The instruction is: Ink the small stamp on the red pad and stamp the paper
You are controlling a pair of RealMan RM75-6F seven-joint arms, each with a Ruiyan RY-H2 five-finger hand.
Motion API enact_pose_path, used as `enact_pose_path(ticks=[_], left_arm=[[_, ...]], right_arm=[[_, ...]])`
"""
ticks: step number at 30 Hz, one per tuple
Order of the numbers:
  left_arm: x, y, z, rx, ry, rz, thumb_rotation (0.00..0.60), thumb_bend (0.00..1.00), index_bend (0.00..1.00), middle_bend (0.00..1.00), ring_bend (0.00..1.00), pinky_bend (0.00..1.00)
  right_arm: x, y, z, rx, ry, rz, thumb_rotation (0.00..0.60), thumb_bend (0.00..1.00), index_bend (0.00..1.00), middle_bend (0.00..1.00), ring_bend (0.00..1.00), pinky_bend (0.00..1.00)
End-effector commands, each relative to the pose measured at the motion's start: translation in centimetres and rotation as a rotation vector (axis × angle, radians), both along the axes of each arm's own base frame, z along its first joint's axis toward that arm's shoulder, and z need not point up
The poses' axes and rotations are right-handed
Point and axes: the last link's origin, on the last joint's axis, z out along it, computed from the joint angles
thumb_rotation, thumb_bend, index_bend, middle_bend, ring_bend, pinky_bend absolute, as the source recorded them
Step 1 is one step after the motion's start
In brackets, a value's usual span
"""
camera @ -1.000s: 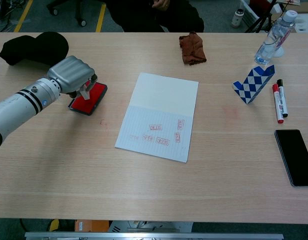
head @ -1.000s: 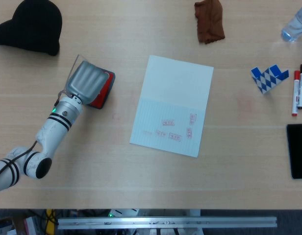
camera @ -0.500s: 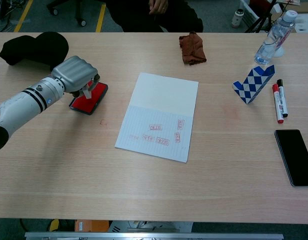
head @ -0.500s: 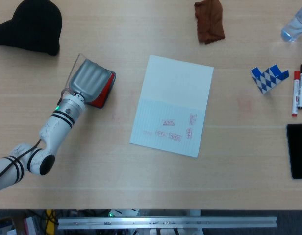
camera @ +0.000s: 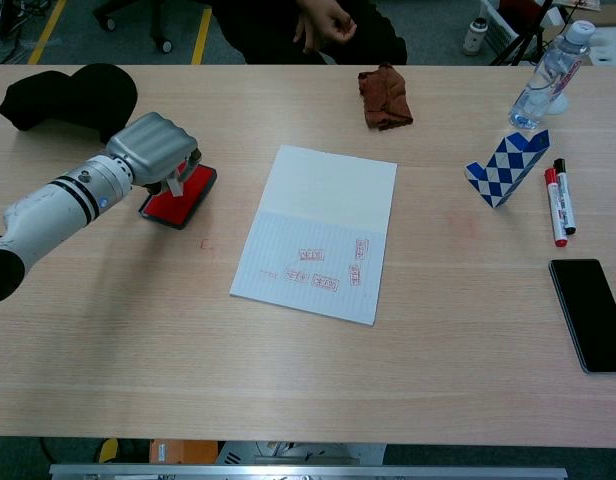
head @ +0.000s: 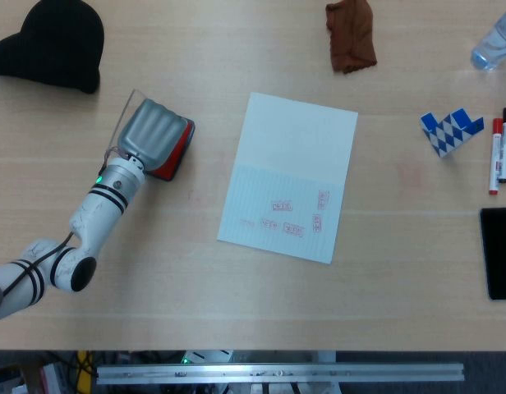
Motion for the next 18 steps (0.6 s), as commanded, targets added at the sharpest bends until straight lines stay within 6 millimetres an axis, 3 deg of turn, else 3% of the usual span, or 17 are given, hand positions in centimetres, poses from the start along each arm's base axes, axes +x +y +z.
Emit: enact_pose_path(ticks=[1,18], left_arm=[[0.02,0.02,-0.07,0.000,0.003,0.001,0.600,0.34,0.66,0.99,1.00,1.00],[-0.15,-0.52,-0.26,-0.007,-0.005,0.005,0.600,0.34,0.66,0.99,1.00,1.00]], right_arm=[[0.00,0.00,0.00,0.000,0.000,0.000,0.600,0.26,0.22,0.31,0.31,0.39],[0.01,0.00,-0.03,0.000,0.000,0.002,0.600,0.26,0.22,0.31,0.31,0.39]])
